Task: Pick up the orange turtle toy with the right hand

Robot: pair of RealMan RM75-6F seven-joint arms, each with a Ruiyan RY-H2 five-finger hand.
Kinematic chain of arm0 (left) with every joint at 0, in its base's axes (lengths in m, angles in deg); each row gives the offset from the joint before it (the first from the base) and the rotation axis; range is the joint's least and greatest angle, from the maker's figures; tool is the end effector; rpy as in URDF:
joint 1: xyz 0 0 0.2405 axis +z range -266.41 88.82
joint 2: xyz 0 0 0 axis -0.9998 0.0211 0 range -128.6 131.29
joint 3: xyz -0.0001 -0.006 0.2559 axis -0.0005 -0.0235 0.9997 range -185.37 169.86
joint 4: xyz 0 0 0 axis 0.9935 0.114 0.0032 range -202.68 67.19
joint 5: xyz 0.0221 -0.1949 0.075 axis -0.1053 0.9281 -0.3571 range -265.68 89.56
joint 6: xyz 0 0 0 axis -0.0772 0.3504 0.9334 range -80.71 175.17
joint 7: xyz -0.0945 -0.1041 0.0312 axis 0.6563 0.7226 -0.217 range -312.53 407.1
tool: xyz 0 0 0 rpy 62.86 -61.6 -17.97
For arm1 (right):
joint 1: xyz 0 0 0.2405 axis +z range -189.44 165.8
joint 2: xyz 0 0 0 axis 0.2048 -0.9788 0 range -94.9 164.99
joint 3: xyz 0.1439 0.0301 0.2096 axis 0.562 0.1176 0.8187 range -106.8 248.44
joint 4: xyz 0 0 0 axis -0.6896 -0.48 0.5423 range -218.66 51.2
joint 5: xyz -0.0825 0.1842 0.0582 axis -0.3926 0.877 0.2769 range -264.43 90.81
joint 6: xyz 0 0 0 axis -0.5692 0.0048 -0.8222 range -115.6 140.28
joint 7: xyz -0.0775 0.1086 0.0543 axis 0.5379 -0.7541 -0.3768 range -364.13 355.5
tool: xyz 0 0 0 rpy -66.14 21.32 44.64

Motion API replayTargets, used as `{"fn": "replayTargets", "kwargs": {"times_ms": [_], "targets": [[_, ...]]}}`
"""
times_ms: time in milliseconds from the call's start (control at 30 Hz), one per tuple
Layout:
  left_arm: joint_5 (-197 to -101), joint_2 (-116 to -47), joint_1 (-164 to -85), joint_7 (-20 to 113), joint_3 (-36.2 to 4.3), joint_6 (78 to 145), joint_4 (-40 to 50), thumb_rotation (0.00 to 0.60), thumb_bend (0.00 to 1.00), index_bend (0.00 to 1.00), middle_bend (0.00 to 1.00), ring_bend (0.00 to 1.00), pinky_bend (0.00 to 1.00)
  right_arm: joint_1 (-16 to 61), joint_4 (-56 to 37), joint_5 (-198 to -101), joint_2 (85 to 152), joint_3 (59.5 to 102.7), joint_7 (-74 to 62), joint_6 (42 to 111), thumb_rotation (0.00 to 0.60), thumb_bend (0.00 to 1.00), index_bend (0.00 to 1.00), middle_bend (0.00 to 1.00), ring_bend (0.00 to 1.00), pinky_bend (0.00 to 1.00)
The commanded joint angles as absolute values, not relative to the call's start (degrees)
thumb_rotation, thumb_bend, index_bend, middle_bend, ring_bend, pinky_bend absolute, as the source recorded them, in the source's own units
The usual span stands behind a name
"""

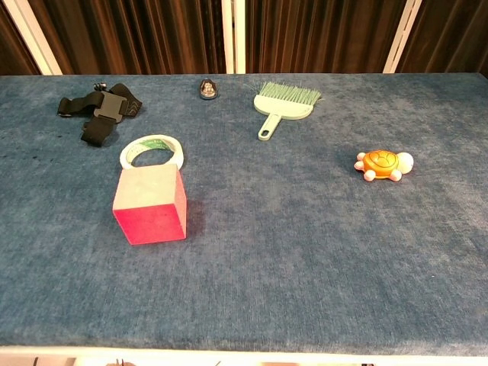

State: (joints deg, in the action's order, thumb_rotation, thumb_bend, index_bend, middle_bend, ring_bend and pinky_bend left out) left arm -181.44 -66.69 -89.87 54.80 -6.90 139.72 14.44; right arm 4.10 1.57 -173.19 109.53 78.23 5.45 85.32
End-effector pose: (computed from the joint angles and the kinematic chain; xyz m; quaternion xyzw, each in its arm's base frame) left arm -0.3294 0.1468 0.1533 -0.6047 -0.3701 -0.4183 0.5678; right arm -0.2775 -0.2546 0.0944 0.6774 -0.3281 0.3735 0.5422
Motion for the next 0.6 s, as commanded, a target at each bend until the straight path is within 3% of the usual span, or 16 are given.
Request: {"fn": "replayTargets", "kwargs": {"times_ms": [33,333,600], "targets": [[-181.32,-66.72,-89.94,55.13,-6.86,139.49,14.38,0.6,0.0,0.11,0.03,0.0,0.02,9.8,3.83,-168.57,114.21,81.21,12.51,78.68,0.6,0.22,0.03,0.09,0.0,0.0],[-180.71,-66.4,-89.53,56.27,-6.91,139.76,13.73,0.6,0.0,0.11,0.03,0.0,0.02,16.58,0.16,-158.29,123.21,83.23,23.5,71.09,0.6,0.29,0.06,0.13,0.0,0.0],[-180.47,-66.66,-89.72,57.31,-7.0,139.32,12.85,0.6,0.0,0.11,0.03,0.0,0.02,18.36,-2.62,-155.03,125.97,82.47,25.58,70.36,0.6,0.33,0.1,0.16,0.0,0.0]]}}
